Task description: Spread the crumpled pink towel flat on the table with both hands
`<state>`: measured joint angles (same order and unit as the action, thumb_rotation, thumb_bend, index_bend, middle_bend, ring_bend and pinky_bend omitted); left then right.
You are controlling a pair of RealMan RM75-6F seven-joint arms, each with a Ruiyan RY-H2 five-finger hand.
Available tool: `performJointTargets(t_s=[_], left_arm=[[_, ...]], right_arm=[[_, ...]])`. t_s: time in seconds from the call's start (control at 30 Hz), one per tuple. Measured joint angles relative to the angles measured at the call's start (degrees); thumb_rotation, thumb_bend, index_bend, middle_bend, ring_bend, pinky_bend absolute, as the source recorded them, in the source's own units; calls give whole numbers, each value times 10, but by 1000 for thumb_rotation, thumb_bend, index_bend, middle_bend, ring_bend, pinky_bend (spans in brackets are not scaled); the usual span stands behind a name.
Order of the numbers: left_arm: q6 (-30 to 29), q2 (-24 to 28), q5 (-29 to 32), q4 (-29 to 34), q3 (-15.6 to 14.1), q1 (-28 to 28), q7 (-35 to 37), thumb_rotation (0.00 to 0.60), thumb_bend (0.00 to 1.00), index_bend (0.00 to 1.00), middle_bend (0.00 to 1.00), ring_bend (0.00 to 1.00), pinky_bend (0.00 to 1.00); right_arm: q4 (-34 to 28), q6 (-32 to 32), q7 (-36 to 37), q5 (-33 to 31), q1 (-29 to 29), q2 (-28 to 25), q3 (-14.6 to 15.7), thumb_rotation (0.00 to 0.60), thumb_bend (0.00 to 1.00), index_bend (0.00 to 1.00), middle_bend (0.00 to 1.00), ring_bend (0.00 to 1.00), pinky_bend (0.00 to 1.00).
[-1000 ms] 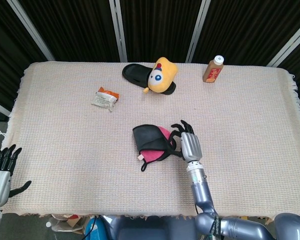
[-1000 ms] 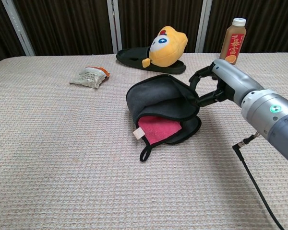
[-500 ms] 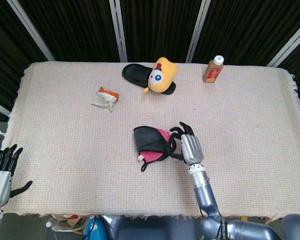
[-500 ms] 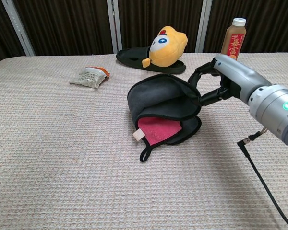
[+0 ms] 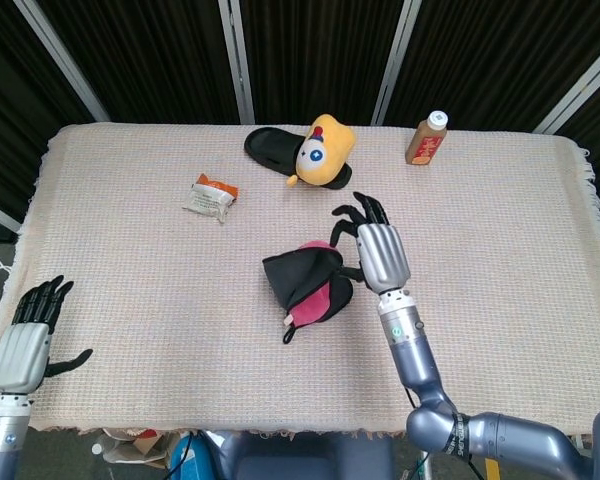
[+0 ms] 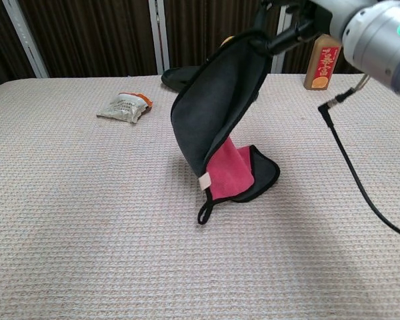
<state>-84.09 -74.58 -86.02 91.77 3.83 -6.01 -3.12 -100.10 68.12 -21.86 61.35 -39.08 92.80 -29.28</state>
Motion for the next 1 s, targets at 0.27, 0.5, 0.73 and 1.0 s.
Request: performJointTargets(t_s=[0.27,0.5,0.73,1.0], left_arm=[[54,-15,30,39,37,-53,-40,600,29,15,0,0,0],[74,-54,63,55,72,-88,-69,600,65,76,0,0,0],[70,-122,89,70,115,-126,-87,600,46,94,0,0,0],[99,-173,143,58,166,-180,-85,600,209,124,0,0,0]], right_arm=[[6,-1,-44,-52,-56,-14,-57,600,637,706,313,94,97],[46,2,-58,-94,-102,4,-77,600,637,714,314,94,97],[58,22,-79,-106,-130,17,-77,600,637,714,314,94,97],[36,45,-94,-111,-135,14,-63,600,637,714,314,95,97]])
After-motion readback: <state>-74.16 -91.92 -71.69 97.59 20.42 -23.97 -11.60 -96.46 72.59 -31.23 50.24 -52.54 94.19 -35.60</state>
